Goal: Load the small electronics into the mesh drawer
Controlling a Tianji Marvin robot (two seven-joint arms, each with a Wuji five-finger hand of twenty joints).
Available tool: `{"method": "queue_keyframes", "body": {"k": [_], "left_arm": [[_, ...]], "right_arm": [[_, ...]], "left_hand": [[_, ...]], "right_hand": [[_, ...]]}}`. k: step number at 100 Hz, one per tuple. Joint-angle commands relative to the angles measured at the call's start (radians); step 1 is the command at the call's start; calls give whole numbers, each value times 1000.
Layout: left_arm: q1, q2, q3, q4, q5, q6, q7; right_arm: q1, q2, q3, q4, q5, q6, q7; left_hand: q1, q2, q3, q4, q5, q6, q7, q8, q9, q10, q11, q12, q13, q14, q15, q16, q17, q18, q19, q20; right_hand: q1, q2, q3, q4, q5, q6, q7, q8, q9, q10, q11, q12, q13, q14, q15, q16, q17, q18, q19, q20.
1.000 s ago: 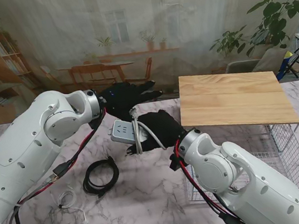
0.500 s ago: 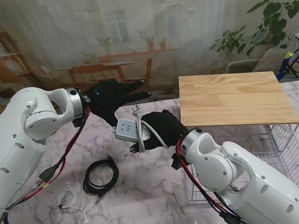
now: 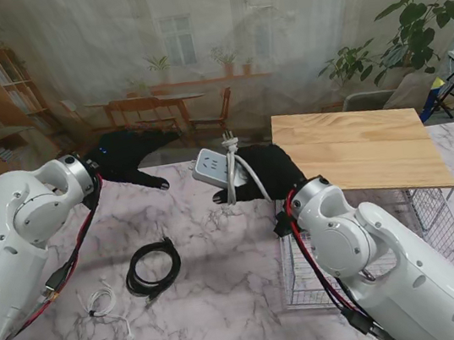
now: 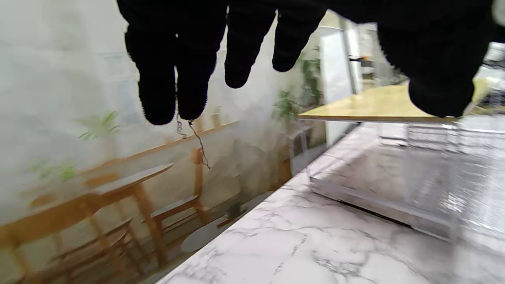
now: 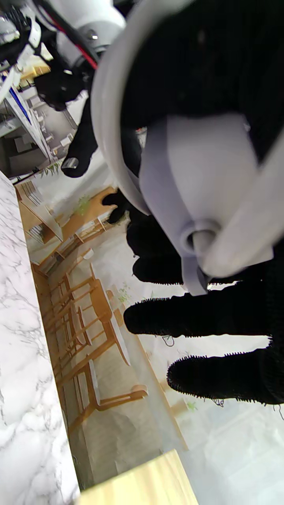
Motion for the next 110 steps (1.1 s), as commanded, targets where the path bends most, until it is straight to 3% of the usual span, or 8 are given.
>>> {"method": "queue_keyframes", "body": {"k": [1, 12, 30, 39, 51, 66, 80, 110], "left_arm": [[13, 0, 6, 54, -28, 28, -27], [15, -4, 18, 100, -46, 80, -9], [16, -7, 41, 158, -21, 104, 50], [18, -7, 49, 182, -10, 109, 74], [26, -6, 48, 199, -2, 118, 91], [40, -4, 34, 212, 11, 121, 108], [52, 0, 20, 223, 47, 109, 135], [63, 8, 13, 240, 63, 94, 124]], "right_arm": [[2, 8, 22, -13, 0, 15, 11], [-13, 15, 63, -24, -29, 16, 28], [-89, 30, 152, -71, -106, -8, 54], [-140, 37, 206, -102, -148, -29, 65], [-219, 43, 285, -150, -187, -59, 77], [-322, 41, 369, -189, -219, -92, 50], [-438, 37, 435, -222, -246, -117, 16], [-634, 27, 524, -266, -342, -129, -62]], "left_hand": [[8, 67, 5, 22, 20, 17, -2, 17, 31, 9, 1, 2, 19, 9, 20, 17, -9, 10, 30, 26], [55, 100, 3, 25, 68, 12, 5, 22, 65, 9, 0, -6, 29, 12, 22, 18, -12, 8, 35, 28], [113, 122, 7, 30, 113, 17, 17, 27, 106, 10, 12, -6, 66, 3, 40, 27, 3, -4, 57, 34], [124, 127, 4, 30, 128, 20, 20, 27, 114, 12, 16, -6, 69, 3, 41, 29, 4, -5, 61, 34], [136, 129, 4, 31, 145, 21, 27, 28, 143, 10, 27, -4, 82, 0, 47, 32, 10, -8, 69, 35], [152, 131, 5, 32, 166, 19, 35, 30, 153, 7, 31, -4, 81, -2, 44, 32, 1, -2, 67, 32], [171, 140, 4, 35, 163, 31, 46, 41, 95, -6, 17, -10, 48, -25, 15, 18, -63, 27, 19, 14], [194, 142, 5, 38, 196, 28, 72, 66, 75, -10, 14, -10, 23, -40, -12, 3, -98, 47, -25, 4]], "right_hand": [[204, 243, 337, -9, 73, -144, 31, -2, -4, -21, -14, -11, 9, 12, -2, 19, 19, -33, 55, 17], [206, 246, 329, -10, 64, -148, 31, -5, -10, -20, -9, -19, 24, 15, 6, 24, 93, -66, 172, 71], [207, 257, 306, -9, 51, -160, 35, -15, -1, -17, 7, -19, 75, 21, 40, 46, 200, -111, 359, 168], [208, 258, 304, -9, 50, -162, 39, -15, -1, -16, 12, -22, 36, -24, 206, 154, 232, -130, 426, 220], [209, 258, 303, -10, 48, -162, 41, -16, -4, -14, 14, -25, -19, -83, 345, 244, 242, -133, 440, 229], [212, 256, 304, -9, 50, -158, 41, -19, -2, -11, 14, -26, -20, -81, 353, 250, 241, -131, 440, 229], [216, 258, 303, -9, 50, -151, 41, -20, -2, -6, 17, -25, -18, -78, 354, 250, 242, -130, 441, 228], [219, 257, 304, -7, 52, -142, 39, -22, 1, -3, 15, -25, -13, -73, 350, 248, 247, -131, 441, 228]]}}
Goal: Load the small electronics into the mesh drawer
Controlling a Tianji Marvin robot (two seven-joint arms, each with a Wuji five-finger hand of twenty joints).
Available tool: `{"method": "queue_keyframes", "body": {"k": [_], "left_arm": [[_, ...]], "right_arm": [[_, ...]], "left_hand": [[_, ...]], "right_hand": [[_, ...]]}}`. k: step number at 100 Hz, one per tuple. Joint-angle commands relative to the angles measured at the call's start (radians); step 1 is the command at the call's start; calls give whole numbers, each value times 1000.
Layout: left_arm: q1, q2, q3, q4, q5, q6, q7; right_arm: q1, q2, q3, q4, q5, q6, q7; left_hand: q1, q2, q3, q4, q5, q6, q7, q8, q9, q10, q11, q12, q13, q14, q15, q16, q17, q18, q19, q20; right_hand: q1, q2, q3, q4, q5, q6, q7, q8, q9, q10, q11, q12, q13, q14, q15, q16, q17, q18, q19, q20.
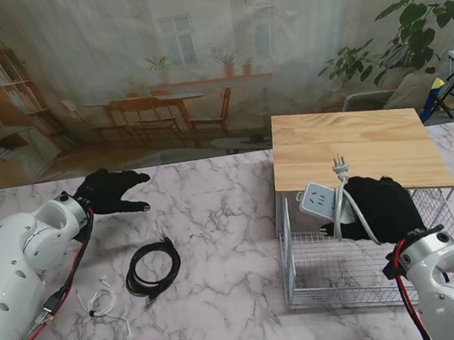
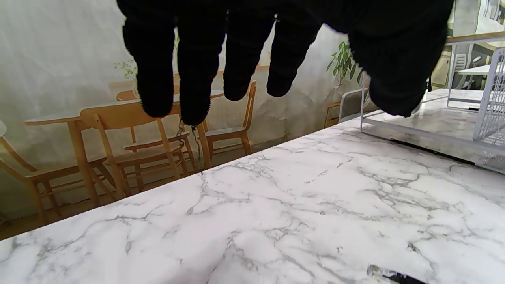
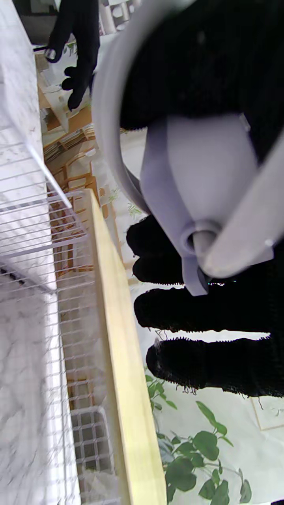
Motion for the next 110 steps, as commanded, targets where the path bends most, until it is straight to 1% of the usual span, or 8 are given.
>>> {"method": "queue_keyframes", "body": {"k": [1, 10, 21, 33, 55, 71, 94, 110], "left_arm": [[-1, 4, 6, 13, 4, -3, -17], [-3, 4, 11, 17, 3, -3, -20], [-7, 6, 21, 18, 7, -4, -30], [-13, 9, 31, 18, 22, -11, -35], [-21, 9, 47, 28, 22, -11, -32], [-25, 11, 54, 32, 28, -9, -33], [-33, 12, 70, 43, 28, -11, -32], [-36, 11, 79, 45, 23, -7, -33]], "right_arm": [[-25, -1, 7, -6, -14, 10, -5], [-43, 1, 21, -7, -37, 20, 6], [-41, 5, 25, 4, -60, 34, 34], [-11, 13, 17, 33, -87, 48, 74], [62, 25, -14, 106, -120, 85, 145], [93, 35, -33, 134, -157, 93, 209], [119, 44, -73, 167, -196, 98, 255], [158, 49, -111, 209, -190, 119, 284]], "left_hand": [[31, 49, 0, 27, 16, 15, 3, 12, -35, -10, 4, -7, -22, -6, -27, -8, -22, 35, -24, -7], [35, 50, 1, 28, 17, 15, 4, 16, -27, -12, 8, -5, -24, -8, -29, -9, -24, 35, -27, -6], [37, 49, 0, 28, 17, 13, 2, 18, -17, -15, 12, -2, -23, -10, -31, -9, -26, 34, -30, -4], [38, 51, 0, 28, 16, 11, 0, 20, -11, -18, 12, 0, -22, -12, -33, -10, -26, 33, -33, -3], [39, 52, 0, 28, 13, 11, -4, 20, -15, -18, 11, 1, -23, -14, -34, -11, -25, 32, -35, 1], [44, 52, 1, 29, 10, 10, -8, 19, -24, -18, 7, -1, -25, -16, -36, -11, -26, 29, -39, 2], [45, 52, 0, 29, 11, 10, -9, 19, -18, -18, 9, -1, -22, -15, -36, -11, -25, 28, -41, 3], [46, 54, 0, 29, 10, 9, -10, 18, -21, -17, 8, -1, -22, -16, -35, -11, -26, 29, -42, 4]], "right_hand": [[218, 257, 303, -7, 54, -145, 39, -8, 1, -6, 15, -1, -20, -13, 54, 26, 5, -27, 24, 11], [217, 257, 302, -7, 55, -148, 39, -8, 0, -6, 15, -1, -21, -14, 52, 25, 5, -27, 24, 10], [217, 258, 302, -7, 54, -148, 38, -7, -2, -8, 15, -1, -22, -13, 49, 23, 4, -28, 23, 10], [218, 257, 303, -9, 53, -141, 37, -6, -3, -9, 16, -1, -21, -14, 44, 20, 4, -28, 18, 7], [222, 257, 305, -12, 52, -140, 39, -6, -7, -6, 19, -2, -25, -10, 39, 18, 1, -32, 8, 1], [223, 261, 302, -15, 49, -141, 39, -7, -11, -9, 20, -5, -24, -7, 26, 10, -1, -33, -1, -3], [223, 260, 300, -16, 48, -144, 38, -10, -12, -10, 21, -9, -21, -7, 16, 3, -1, -33, -7, -6], [223, 263, 299, -17, 44, -145, 40, -11, -16, -11, 22, -11, -23, -7, 13, 1, -3, -33, -13, -9]]}}
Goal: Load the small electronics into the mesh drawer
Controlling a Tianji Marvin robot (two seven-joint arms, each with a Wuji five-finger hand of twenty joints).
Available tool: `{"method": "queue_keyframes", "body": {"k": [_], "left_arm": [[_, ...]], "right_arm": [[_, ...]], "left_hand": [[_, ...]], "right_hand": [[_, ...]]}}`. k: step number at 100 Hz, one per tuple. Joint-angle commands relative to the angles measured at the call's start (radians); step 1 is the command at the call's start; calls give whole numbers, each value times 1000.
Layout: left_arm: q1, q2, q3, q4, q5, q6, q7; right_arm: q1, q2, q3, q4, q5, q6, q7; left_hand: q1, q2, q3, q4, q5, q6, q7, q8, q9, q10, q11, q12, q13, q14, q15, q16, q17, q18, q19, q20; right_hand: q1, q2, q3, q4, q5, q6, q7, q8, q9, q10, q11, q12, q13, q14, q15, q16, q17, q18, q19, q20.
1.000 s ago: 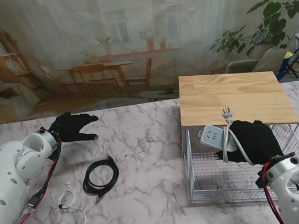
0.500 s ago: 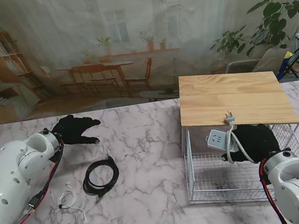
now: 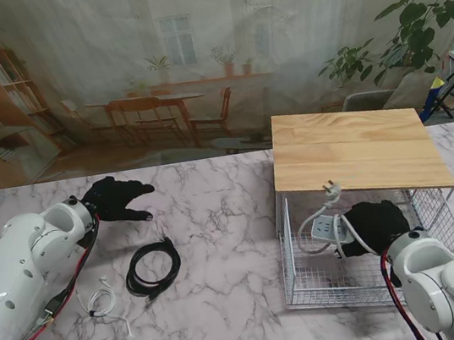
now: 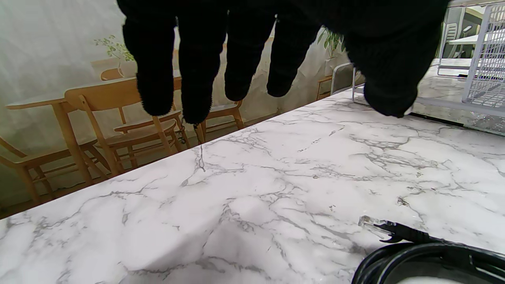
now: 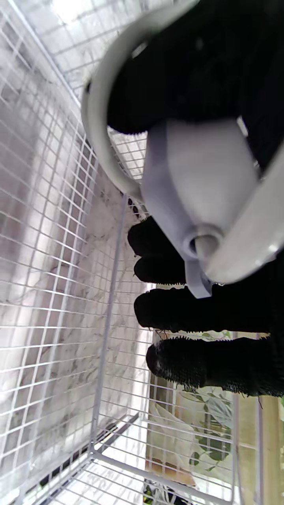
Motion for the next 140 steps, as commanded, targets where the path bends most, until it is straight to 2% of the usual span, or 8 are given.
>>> {"method": "queue_keyframes", "body": {"k": [1, 36, 81, 89, 100, 110, 118, 140], "left_arm": [[-3, 0, 6, 3, -3, 1, -16], [-7, 1, 20, 5, -6, 0, -32], [-25, 0, 53, 14, -16, 0, -36], [-24, 1, 54, 13, -13, 0, -36], [-23, 1, 53, 13, -10, -2, -35], [-23, 1, 53, 14, -10, -2, -33], [-22, 1, 53, 13, -9, -2, -32], [-20, 2, 51, 10, -7, -2, -37]], "right_arm": [[14, 1, -11, 21, 8, 12, 13], [32, 6, -38, 63, -1, 38, 41], [156, 16, -104, 170, -56, 39, 72], [172, 17, -116, 181, -69, 35, 78], [182, 19, -125, 188, -90, 31, 82], [190, 20, -131, 200, -112, 28, 79], [194, 21, -132, 207, -128, 27, 85], [179, 21, -119, 202, -139, 26, 85]], "left_hand": [[15, 45, 0, 29, 10, 10, -10, 8, -21, -7, 8, -1, -10, -3, -24, -10, -16, 28, -29, 5], [13, 45, -1, 29, 10, 7, -10, 8, -21, -10, 8, -2, -7, -5, -23, -9, -14, 28, -30, 6], [13, 47, 0, 29, 9, 7, -10, 8, -23, -11, 8, -2, -8, -6, -25, -9, -16, 26, -33, 6], [14, 46, 0, 29, 9, 8, -10, 8, -23, -9, 8, -2, -8, -5, -25, -9, -16, 26, -32, 7], [14, 48, 0, 29, 8, 8, -10, 7, -25, -9, 8, -3, -9, -6, -25, -9, -17, 26, -33, 7], [15, 47, 0, 29, 8, 8, -10, 7, -26, -9, 8, -3, -9, -6, -25, -9, -16, 26, -32, 7], [16, 48, 0, 29, 6, 8, -11, 7, -26, -9, 8, -3, -9, -7, -25, -9, -16, 25, -32, 8], [15, 48, 0, 29, 5, 9, -11, 7, -28, -10, 8, -3, -9, -7, -25, -10, -15, 24, -33, 7]], "right_hand": [[203, 263, 299, -17, 67, -146, 40, -11, -1, -12, 22, -8, -24, -7, 13, 1, -3, -19, -4, -9], [202, 260, 298, -16, 66, -149, 43, -20, -1, -12, 22, -12, -28, -7, 9, -1, -7, -20, -14, -13], [196, 268, 276, -26, 46, -184, 28, -52, -8, -23, 10, -25, -33, 2, -39, -31, -22, -26, -41, -23], [191, 264, 269, -26, 33, -197, 22, -79, -12, -25, 3, -32, -35, 5, -60, -45, -28, -27, -51, -26], [164, 239, 252, -24, -42, -212, -9, -212, -46, -20, -30, -76, -55, 22, -123, -85, -54, -28, -79, -34], [55, 231, 229, -11, -79, -174, -133, -311, -95, -10, -79, -128, -61, 70, -276, -189, -88, -30, -118, -51], [-103, 262, 209, 50, -83, -124, -414, -220, -167, 6, -135, -196, -123, 88, -356, -244, -129, -29, -158, -78], [-319, 241, 49, 14, -289, -34, -747, -316, -346, 41, -283, -351, -330, 122, -426, -299, -224, -23, -273, -139]]}}
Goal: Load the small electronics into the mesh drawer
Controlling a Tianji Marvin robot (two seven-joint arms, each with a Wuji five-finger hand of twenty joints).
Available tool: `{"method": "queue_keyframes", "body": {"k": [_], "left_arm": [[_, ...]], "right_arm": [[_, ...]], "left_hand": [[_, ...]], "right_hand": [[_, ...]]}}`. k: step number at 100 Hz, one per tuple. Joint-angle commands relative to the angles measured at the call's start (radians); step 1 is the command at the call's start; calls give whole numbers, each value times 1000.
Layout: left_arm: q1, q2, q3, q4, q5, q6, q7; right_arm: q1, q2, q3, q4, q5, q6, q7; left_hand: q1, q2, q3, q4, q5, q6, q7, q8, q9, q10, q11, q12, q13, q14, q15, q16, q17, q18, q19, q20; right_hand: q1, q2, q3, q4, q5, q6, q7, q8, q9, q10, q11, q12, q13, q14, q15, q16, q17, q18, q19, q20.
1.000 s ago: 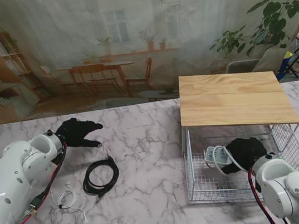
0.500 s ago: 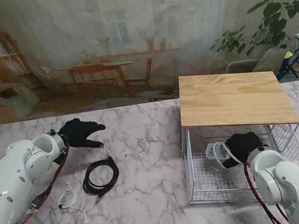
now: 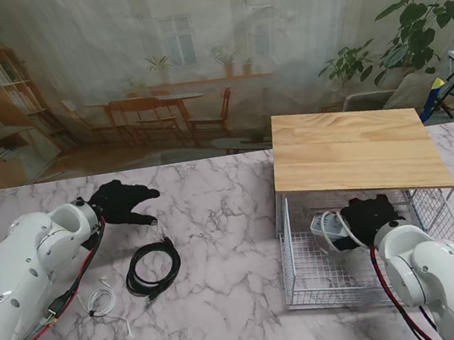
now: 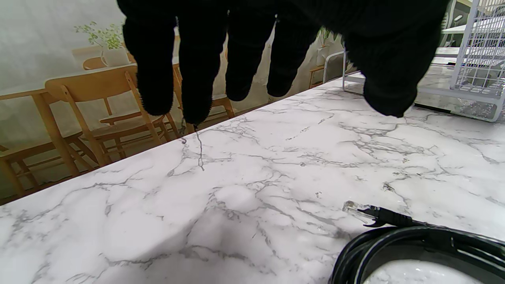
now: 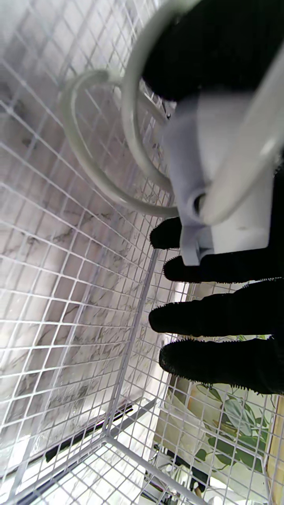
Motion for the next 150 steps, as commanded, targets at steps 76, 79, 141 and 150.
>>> {"method": "queue_keyframes", "body": {"k": [76, 79, 141, 150], "left_arm": [[-8, 1, 9, 5, 2, -9, -20], [-7, 1, 8, 4, 2, -10, -21], [-7, 3, 3, 3, 8, -16, -20], [-7, 3, 3, 3, 8, -17, -20]], "right_arm": [[-55, 6, 59, -22, -110, -87, -19], [-56, 5, 59, -20, -109, -86, -27], [-71, 13, 69, 10, -160, -169, -124], [-76, 18, 76, 1, -213, -202, -103]], "left_hand": [[17, 48, 0, 29, 5, 7, -11, 7, -27, 0, 10, -3, -6, -6, -23, -8, -14, 23, -19, 8], [16, 48, 0, 29, 4, 8, -11, 7, -27, -1, 10, -3, -6, -5, -23, -8, -14, 24, -19, 8], [20, 49, 1, 30, 5, 7, -10, 7, -28, -2, 11, -3, -2, -6, -22, -7, -11, 24, -17, 8], [22, 48, 1, 30, 5, 7, -10, 7, -28, -2, 12, -3, -1, -6, -22, -7, -12, 24, -17, 8]], "right_hand": [[-14, -73, 87, 1, -405, -20, -396, -313, -276, 17, -99, -143, -95, 21, -82, -32, -43, -3, -85, -22], [-37, -60, 62, -6, -404, -20, -398, -335, -276, 17, -106, -146, -98, 21, -82, -32, -44, -3, -87, -24], [-21, 17, 108, -9, -166, -350, 438, 177, -196, 26, 84, 16, -76, 6, -78, -30, -79, 38, -82, -73], [117, 58, 154, 0, -313, -454, 105, -80, -194, -8, 10, -30, -93, -11, -83, -38, -113, 57, -128, -83]]}}
